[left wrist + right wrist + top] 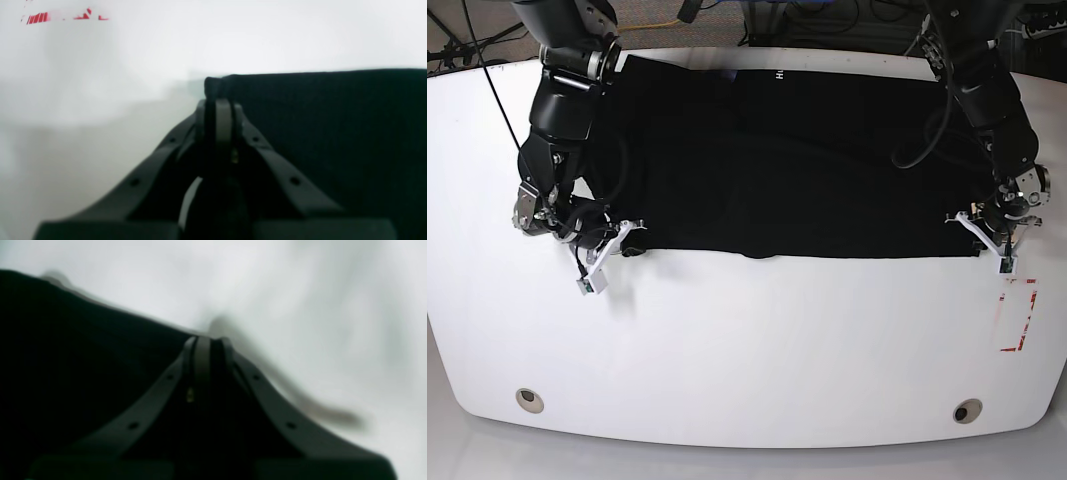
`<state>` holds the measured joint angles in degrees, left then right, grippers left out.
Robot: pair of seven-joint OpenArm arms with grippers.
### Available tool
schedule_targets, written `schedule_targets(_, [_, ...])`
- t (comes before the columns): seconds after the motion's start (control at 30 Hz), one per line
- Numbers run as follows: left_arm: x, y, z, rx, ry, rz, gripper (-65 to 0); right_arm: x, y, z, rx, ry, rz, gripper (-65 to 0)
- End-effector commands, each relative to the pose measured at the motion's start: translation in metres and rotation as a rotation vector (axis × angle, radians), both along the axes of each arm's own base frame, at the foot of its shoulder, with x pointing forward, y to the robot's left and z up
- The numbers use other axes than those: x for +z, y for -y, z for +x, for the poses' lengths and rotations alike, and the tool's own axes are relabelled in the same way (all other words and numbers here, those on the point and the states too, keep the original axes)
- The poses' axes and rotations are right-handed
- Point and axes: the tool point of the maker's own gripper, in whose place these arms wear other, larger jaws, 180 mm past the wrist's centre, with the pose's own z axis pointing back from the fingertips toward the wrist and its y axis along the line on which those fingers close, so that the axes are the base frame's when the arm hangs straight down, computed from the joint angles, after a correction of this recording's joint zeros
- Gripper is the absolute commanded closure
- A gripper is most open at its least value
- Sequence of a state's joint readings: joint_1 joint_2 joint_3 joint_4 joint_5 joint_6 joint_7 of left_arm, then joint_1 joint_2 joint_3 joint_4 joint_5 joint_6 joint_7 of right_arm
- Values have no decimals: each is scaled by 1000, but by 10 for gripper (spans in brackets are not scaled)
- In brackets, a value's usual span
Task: Fold the T-shirt properly
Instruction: 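Release the shirt and move both grippers to its lower edge, then grasp the shirt edge with both grippers and fold it toward the arms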
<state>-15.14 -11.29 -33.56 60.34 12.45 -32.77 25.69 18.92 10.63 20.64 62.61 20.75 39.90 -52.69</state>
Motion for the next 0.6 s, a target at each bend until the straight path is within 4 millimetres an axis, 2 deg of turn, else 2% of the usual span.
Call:
schedule_targets(0.0, [16, -7, 10, 2, 39, 24, 0, 34, 8, 22, -11, 115, -17, 0])
schedule_targets(0.1, [36, -11, 15, 0, 85, 64, 0, 46, 10, 24, -5, 150, -37, 0])
schedule_targets(0.17, [51, -13, 17, -2, 121, 93, 0, 46, 13, 20, 3, 138, -63, 0])
schedule_targets(0.3, [61, -14, 11, -8, 143, 128, 0, 56, 16, 19, 13, 155, -91, 0])
schedule_targets(0.4, [78, -9, 14, -52, 178, 155, 0, 61, 18, 12, 26, 155, -130, 0])
schedule_targets(0.5, [80, 2, 8, -135, 173, 167, 0, 75, 21, 6, 40, 186, -182, 0])
schedule_targets(0.57, [85, 3, 7, -141, 182, 181, 0, 81, 22, 0, 49, 194, -214, 0])
